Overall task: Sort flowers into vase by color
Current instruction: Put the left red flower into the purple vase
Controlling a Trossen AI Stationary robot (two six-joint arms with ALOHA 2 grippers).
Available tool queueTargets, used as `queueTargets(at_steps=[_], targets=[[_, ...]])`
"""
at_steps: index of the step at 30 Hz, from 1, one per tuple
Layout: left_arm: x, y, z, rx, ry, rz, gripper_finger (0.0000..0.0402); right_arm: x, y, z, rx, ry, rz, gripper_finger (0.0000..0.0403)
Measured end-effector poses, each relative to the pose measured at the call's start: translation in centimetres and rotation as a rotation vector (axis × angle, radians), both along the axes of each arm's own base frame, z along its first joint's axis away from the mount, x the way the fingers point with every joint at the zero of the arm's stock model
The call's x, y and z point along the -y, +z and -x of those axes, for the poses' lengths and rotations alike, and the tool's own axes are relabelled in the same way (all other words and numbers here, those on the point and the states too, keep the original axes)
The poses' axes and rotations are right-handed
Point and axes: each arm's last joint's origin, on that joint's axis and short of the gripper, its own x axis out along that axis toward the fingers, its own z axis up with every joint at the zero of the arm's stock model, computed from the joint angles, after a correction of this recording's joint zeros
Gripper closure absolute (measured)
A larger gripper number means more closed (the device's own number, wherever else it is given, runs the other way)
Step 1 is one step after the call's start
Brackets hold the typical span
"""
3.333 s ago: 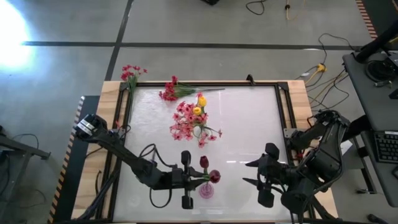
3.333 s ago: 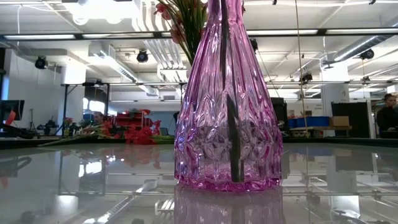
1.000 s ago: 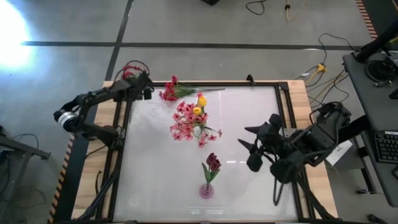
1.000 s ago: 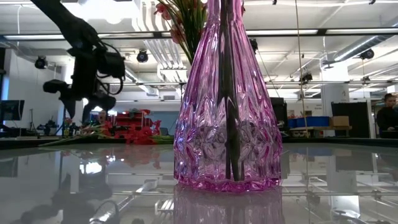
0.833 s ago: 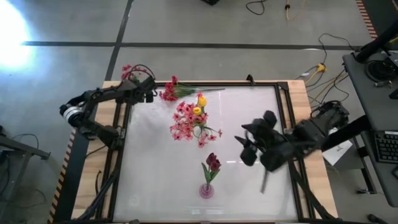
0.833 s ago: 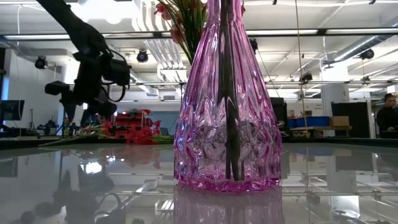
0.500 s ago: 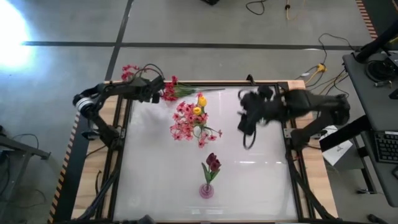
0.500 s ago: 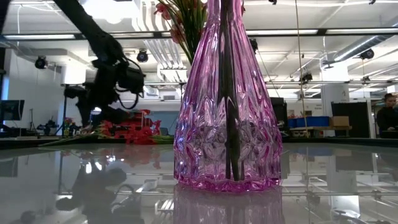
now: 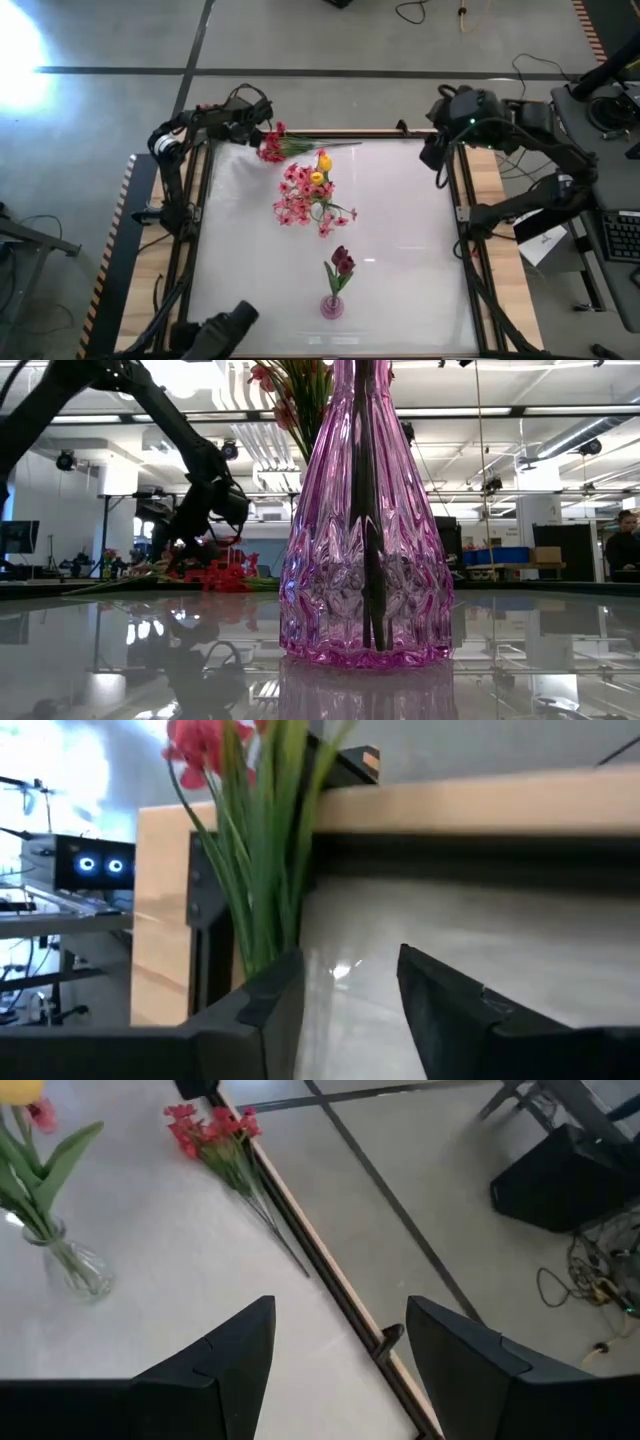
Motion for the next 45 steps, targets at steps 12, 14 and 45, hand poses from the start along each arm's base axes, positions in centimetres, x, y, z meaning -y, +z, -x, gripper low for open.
queueTargets(at_steps=[12,14,45], targets=[[-2.1,-1.7,3.1,-0.094,0.146,0.090,0.0183,3.2,-1.5,-1.5,-0.127,0.062,-0.030,0.0183],[-2.2,-1.9,3.0,-0.108,0.155,0.071,0.0182,3.8,-1.9,-2.1,-0.166,0.075,-0.022,0.0183],[-1.5,3.0,1.9,-0.016,0.119,-0.127,0.0401,3.8,-0.3,0.7,-0.089,0.057,0.059,0.0183]])
